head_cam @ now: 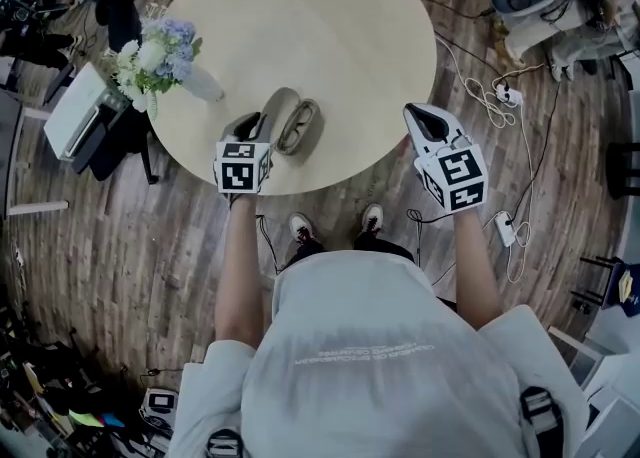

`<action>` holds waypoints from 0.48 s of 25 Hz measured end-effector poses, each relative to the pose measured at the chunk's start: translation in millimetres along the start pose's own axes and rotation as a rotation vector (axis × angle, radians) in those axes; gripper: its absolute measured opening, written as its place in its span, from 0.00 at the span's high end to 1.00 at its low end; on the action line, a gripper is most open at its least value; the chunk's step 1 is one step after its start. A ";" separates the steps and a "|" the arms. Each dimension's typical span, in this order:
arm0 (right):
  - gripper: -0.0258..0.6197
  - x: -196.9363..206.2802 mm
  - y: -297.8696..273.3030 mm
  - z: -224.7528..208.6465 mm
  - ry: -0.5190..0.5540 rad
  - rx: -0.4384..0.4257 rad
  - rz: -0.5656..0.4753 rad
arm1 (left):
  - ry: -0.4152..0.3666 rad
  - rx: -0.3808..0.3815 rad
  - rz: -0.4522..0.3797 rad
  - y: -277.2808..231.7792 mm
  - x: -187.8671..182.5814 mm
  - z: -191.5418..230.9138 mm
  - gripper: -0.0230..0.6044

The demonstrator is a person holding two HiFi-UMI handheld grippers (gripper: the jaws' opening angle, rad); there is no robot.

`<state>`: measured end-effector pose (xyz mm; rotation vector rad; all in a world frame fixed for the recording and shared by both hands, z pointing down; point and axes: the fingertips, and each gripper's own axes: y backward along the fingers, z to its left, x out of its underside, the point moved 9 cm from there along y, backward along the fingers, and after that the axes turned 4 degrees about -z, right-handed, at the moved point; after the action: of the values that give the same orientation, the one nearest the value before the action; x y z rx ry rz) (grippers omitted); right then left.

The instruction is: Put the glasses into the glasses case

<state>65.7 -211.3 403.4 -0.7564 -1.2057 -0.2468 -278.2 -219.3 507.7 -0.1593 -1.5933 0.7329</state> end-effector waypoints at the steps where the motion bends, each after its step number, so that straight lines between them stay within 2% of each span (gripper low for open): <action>1: 0.96 -8.2 -0.9 -1.7 0.019 -0.001 -0.018 | -0.001 -0.004 -0.029 7.3 -8.3 1.7 0.88; 5: 0.96 -42.4 -8.2 -5.3 0.077 -0.011 -0.092 | -0.032 -0.018 -0.134 33.1 -41.5 9.6 0.93; 12: 0.96 -88.5 -12.8 -4.1 0.173 0.004 -0.174 | -0.101 -0.050 -0.248 69.0 -87.1 14.0 0.93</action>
<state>29.3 -242.2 327.6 -0.6136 -1.1073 -0.4445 -297.1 -214.2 397.4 0.0401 -1.6919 0.5151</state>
